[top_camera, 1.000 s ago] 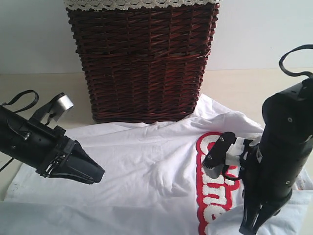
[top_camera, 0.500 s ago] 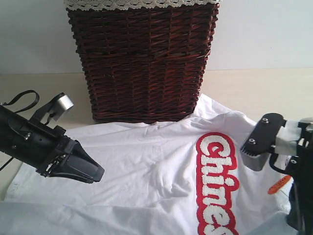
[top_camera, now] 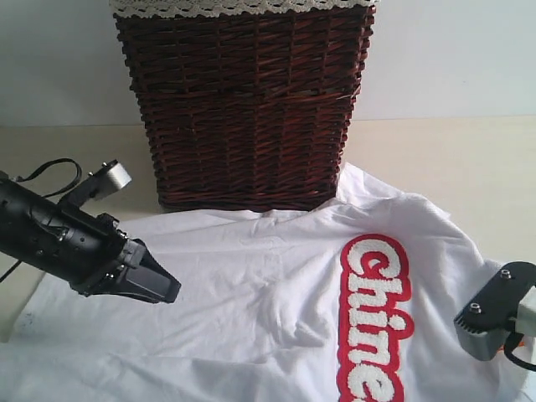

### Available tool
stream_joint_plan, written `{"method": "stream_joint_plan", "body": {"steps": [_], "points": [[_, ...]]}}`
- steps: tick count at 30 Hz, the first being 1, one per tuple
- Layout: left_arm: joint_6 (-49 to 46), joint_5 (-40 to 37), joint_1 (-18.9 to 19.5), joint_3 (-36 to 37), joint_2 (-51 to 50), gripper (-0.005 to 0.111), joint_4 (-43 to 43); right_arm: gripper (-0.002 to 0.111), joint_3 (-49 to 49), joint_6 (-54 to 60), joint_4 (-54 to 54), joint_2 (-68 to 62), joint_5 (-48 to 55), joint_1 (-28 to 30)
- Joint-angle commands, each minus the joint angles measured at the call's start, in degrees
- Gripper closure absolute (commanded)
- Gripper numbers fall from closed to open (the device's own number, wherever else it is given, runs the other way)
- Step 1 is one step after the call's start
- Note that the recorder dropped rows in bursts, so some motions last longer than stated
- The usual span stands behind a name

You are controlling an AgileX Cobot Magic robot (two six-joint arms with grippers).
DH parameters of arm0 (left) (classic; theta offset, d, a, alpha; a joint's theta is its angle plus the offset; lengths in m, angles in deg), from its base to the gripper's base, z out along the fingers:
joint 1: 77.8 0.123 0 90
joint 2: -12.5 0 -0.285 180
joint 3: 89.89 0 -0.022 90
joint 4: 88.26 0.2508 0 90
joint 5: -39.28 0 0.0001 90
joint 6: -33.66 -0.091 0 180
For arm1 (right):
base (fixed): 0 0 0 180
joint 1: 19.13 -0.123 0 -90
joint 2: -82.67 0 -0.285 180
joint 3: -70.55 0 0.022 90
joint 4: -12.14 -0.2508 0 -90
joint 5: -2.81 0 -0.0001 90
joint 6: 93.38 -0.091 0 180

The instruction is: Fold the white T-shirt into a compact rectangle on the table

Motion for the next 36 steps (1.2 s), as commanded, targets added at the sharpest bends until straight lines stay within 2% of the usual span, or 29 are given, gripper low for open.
{"method": "stream_joint_plan", "body": {"steps": [1, 3, 4, 9, 11, 16, 19, 22, 26, 31, 34, 36], "points": [[-4.8, 4.4, -0.5, 0.3, -2.8, 0.069, -3.8, 0.108, 0.2, -0.1, -6.0, 0.1, 0.1, 0.0], [-7.1, 4.9, -0.5, 0.3, -4.5, 0.069, -5.9, 0.105, 0.2, -0.1, -6.4, 0.1, 0.1, 0.0], [-7.6, 5.6, -0.5, -0.1, -5.9, 0.069, -6.6, 0.099, 0.2, -0.1, -5.8, 0.1, 0.1, 0.0], [-6.2, 12.4, -0.3, -2.1, -9.4, 0.069, -6.6, 0.056, 0.2, -4.6, 3.8, 0.1, 0.1, 0.0], [-6.2, 13.7, 0.2, -2.9, -9.7, 0.069, -6.3, 0.047, 0.2, -5.2, 7.6, 0.2, 0.1, 0.0], [-5.5, 14.5, 2.8, -6.0, -9.7, 0.069, -6.1, 0.051, 0.1, -5.9, 8.6, 0.2, 0.1, 0.0], [-4.3, 13.0, 4.7, -7.6, -9.7, 0.069, -6.0, 0.054, 0.1, -8.7, 8.3, 0.2, -9.0, 0.0], [-3.4, 6.6, 6.2, -8.6, -9.7, 0.069, -6.1, 0.059, 0.1, -11.0, 5.0, -0.7, -19.0, 0.0], [-2.6, -4.4, 6.0, -8.7, -9.7, 0.069, -6.1, 0.074, 0.1, -8.3, -1.0, -5.3, -26.6, 0.0], [0.0, -16.8, 4.0, -8.7, -9.7, 0.07, -2.4, 0.095, 0.1, -0.5, -9.2, -13.3, -26.6, 0.0], [1.4, -17.8, 3.8, -8.7, -9.7, 0.077, 0.0, 0.107, 0.1, 4.8, -11.4, -17.1, -21.9, 0.0], [3.6, -17.8, 3.8, -8.4, -9.6, 0.084, 2.6, 0.108, 0.2, 5.7, -9.0, -18.5, -13.5, 0.0]]}}
